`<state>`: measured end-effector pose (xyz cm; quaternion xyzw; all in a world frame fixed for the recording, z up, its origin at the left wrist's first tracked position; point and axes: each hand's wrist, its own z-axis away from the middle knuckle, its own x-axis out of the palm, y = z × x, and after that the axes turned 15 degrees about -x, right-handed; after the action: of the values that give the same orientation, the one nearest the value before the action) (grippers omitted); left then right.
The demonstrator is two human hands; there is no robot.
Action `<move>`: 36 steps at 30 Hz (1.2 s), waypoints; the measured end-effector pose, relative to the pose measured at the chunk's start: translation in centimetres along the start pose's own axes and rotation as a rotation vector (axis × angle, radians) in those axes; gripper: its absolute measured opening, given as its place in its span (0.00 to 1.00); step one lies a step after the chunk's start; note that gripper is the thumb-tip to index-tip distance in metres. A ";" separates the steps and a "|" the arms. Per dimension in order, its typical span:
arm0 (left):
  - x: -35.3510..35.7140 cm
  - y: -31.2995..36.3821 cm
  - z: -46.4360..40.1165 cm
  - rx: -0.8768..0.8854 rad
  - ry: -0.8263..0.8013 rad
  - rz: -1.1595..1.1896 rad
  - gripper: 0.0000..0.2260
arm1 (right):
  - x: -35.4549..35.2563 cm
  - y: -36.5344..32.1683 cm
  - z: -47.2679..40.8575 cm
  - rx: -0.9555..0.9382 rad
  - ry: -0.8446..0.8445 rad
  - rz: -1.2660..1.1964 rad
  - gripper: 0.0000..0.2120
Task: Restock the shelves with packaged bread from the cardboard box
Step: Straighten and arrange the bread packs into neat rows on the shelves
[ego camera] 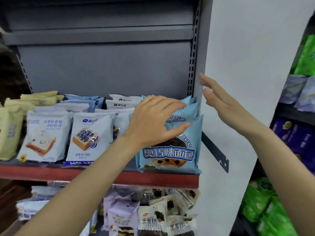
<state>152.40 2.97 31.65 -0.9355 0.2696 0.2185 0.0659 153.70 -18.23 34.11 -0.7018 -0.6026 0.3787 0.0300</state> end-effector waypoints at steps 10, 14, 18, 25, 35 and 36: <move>-0.4 -3.0 6.1 -0.848 -0.509 0.900 0.48 | 5.7 1.7 5.1 0.149 -0.084 -0.278 0.58; -0.3 -3.0 5.7 -0.768 -0.602 0.832 0.51 | 5.7 1.7 4.9 0.198 -0.141 -0.228 0.60; -1.1 -3.3 5.7 -0.753 -0.609 0.577 0.55 | 5.3 1.5 4.3 0.229 -0.220 -0.120 0.59; -3.0 -3.3 5.5 -0.724 -0.496 0.422 0.58 | 1.3 -0.7 3.6 0.226 -0.149 -0.065 0.44; -2.5 -2.6 -0.7 -0.164 -0.787 -0.372 0.52 | 1.2 4.8 -10.6 -0.083 -0.717 0.627 0.20; -2.4 -2.6 -0.7 -0.141 -0.781 -0.417 0.51 | 1.6 5.6 -11.2 -0.033 -0.805 0.637 0.23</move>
<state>152.20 6.17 33.38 -0.8193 0.0147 0.5554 0.1417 164.64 -13.69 38.49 -0.6495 -0.3285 0.5998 -0.3324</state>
